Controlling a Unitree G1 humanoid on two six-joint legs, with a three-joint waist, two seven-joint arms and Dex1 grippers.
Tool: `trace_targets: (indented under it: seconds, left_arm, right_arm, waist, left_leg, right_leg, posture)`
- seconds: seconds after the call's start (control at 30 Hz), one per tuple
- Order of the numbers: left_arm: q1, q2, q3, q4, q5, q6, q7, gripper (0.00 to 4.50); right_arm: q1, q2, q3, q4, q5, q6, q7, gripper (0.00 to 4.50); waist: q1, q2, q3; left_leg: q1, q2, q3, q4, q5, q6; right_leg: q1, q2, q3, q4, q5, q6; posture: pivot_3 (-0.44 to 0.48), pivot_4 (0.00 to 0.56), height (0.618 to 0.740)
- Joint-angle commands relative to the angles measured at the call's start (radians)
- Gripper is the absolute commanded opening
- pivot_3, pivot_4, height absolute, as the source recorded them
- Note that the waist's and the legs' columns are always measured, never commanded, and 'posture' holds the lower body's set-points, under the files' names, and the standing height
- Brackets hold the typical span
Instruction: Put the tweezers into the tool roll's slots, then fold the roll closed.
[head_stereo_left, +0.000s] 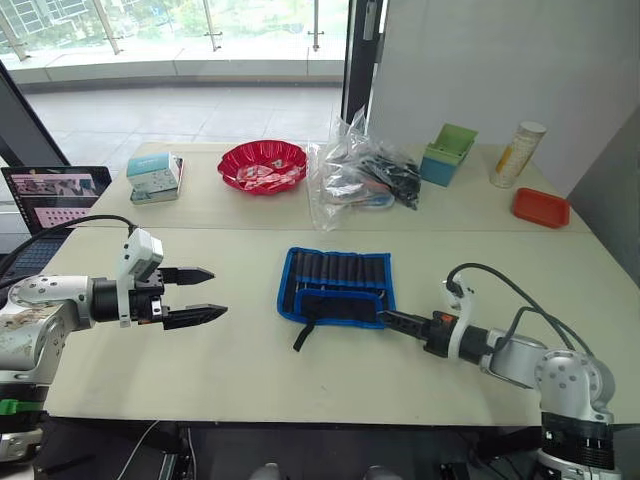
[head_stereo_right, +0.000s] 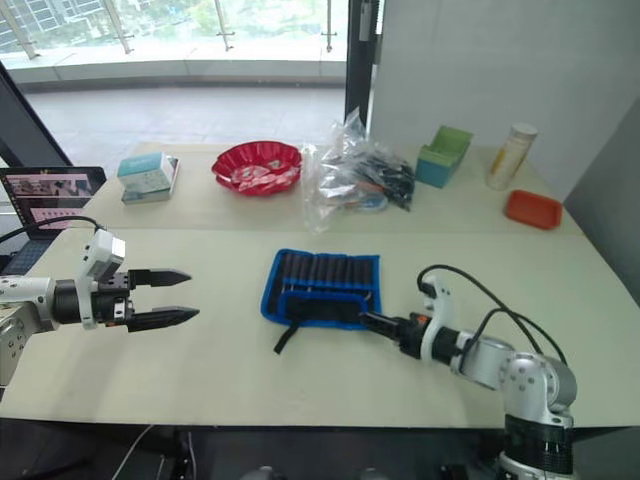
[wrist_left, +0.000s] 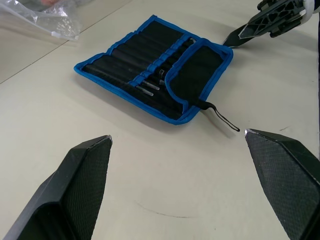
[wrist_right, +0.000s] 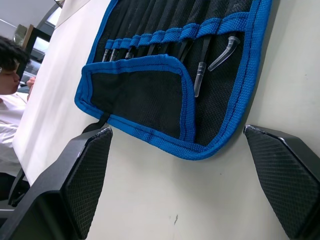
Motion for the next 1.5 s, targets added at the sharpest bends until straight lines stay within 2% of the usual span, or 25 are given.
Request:
trace_targets:
  seconds: [0.03,0.2,0.3,0.37,0.43,0.6,0.67,0.9,1.07,1.13,1.23,1.37,1.5]
  left_arm:
    - [0.012,0.010,0.024,-0.030,-0.004,-0.014,0.008,4.50]
    - [0.015,-0.001,0.014,-0.035,-0.001,-0.018,0.026,4.50]
    - [0.012,-0.005,0.007,-0.035,0.003,-0.024,0.031,4.50]
    - [0.010,-0.006,0.006,-0.032,0.005,-0.026,0.034,4.50]
    - [0.011,-0.005,0.004,-0.032,0.007,-0.029,0.036,4.50]
    - [0.014,-0.001,-0.002,-0.023,0.021,-0.030,0.038,4.50]
    - [0.008,-0.004,-0.004,-0.014,0.026,-0.035,0.037,4.50]
    - [-0.017,-0.020,-0.029,-0.004,0.032,-0.040,0.034,4.50]
    - [-0.030,-0.040,-0.048,-0.003,0.033,-0.041,0.033,4.50]
    - [-0.036,-0.046,-0.055,0.002,0.039,-0.046,0.033,4.50]
    - [-0.040,-0.051,-0.061,0.000,0.038,-0.045,0.035,4.50]
    - [-0.037,-0.055,-0.062,-0.008,0.036,-0.043,0.037,4.50]
    - [-0.017,-0.055,-0.053,-0.025,0.038,-0.050,0.045,4.50]
  right_arm:
    - [0.017,0.010,-0.002,-0.022,-0.006,-0.009,-0.028,4.48]
    - [0.004,0.065,-0.024,-0.010,0.021,-0.009,-0.073,4.48]
    - [-0.019,0.088,-0.044,0.016,0.025,-0.014,-0.097,3.68]
    - [-0.023,0.088,-0.044,0.019,0.025,-0.016,-0.103,2.86]
    - [-0.023,0.088,-0.052,0.028,0.026,-0.021,-0.114,2.30]
    - [-0.017,0.087,-0.089,0.044,0.017,-0.077,-0.130,0.52]
    - [-0.012,0.082,-0.090,0.044,0.022,-0.082,-0.123,0.05]
    - [-0.002,0.069,-0.133,0.010,0.081,-0.085,-0.115,0.05]
    - [0.010,0.011,-0.087,0.004,0.030,-0.086,-0.108,0.05]
    - [0.000,0.025,-0.084,0.019,0.026,-0.088,-0.128,0.05]
    - [-0.020,0.051,-0.073,0.031,0.043,-0.064,-0.147,0.83]
    - [-0.055,0.087,-0.078,0.052,0.062,-0.028,-0.193,2.09]
    - [-0.080,0.109,-0.081,0.086,0.072,0.006,-0.220,2.09]
  waist:
    - [-0.001,0.000,0.000]
    - [-0.002,0.000,0.000]
    - [-0.009,0.000,0.000]
    - [-0.016,0.000,0.000]
    - [-0.019,0.000,0.000]
    - [-0.020,0.000,0.000]
    - [-0.020,0.000,0.000]
    - [-0.020,0.000,0.000]
    - [-0.020,0.000,0.000]
    - [-0.021,0.000,0.000]
    - [-0.024,0.000,0.000]
    - [-0.023,0.000,0.000]
    - [-0.021,0.000,0.000]
  left_leg:
    - [0.000,0.000,0.000,0.000,0.000,0.000]
    - [0.001,0.000,0.000,0.000,0.000,0.000]
    - [0.001,0.000,0.000,0.000,0.000,0.000]
    - [0.001,0.000,0.000,0.000,0.000,0.000]
    - [0.001,0.000,-0.001,0.000,0.000,0.000]
    - [0.001,0.000,0.000,0.000,0.000,0.000]
    - [0.001,0.000,0.000,0.000,0.000,0.000]
    - [0.000,0.000,0.000,0.000,0.001,0.000]
    - [0.000,0.000,0.000,0.000,0.001,0.000]
    - [0.000,0.000,0.001,0.000,0.001,0.000]
    - [0.000,0.000,0.001,0.000,0.001,0.000]
    - [0.000,0.000,0.001,0.000,0.001,0.000]
    - [0.000,0.000,0.001,0.000,0.001,-0.001]
  right_leg:
    - [0.000,0.000,0.000,0.001,0.000,0.000]
    - [-0.001,0.000,0.000,0.002,0.000,0.000]
    - [-0.001,0.000,0.000,0.003,0.000,0.000]
    - [-0.001,0.000,0.000,0.004,0.000,0.000]
    - [-0.002,0.001,0.000,0.005,0.000,0.000]
    - [-0.002,0.000,0.000,0.005,0.000,0.000]
    - [-0.002,0.000,0.000,0.005,0.000,0.000]
    - [-0.002,0.000,-0.001,0.005,0.000,0.000]
    - [-0.002,0.000,-0.001,0.005,0.000,0.000]
    - [-0.002,0.001,0.000,0.005,0.000,0.000]
    - [-0.002,0.001,-0.001,0.005,0.000,0.000]
    - [-0.002,0.001,0.000,0.006,0.000,0.000]
    - [-0.002,0.001,-0.001,0.006,0.000,0.000]
  posture:
    - [0.000,0.150,0.740]
    - [0.000,0.150,0.740]
    - [0.000,0.150,0.740]
    - [0.000,0.150,0.740]
    - [0.000,0.150,0.740]
    - [0.000,0.150,0.740]
    - [0.000,0.150,0.740]
    - [0.000,0.150,0.740]
    - [0.000,0.150,0.740]
    - [0.000,0.150,0.740]
    - [0.000,0.150,0.740]
    - [0.000,0.150,0.740]
    - [0.000,0.150,0.740]
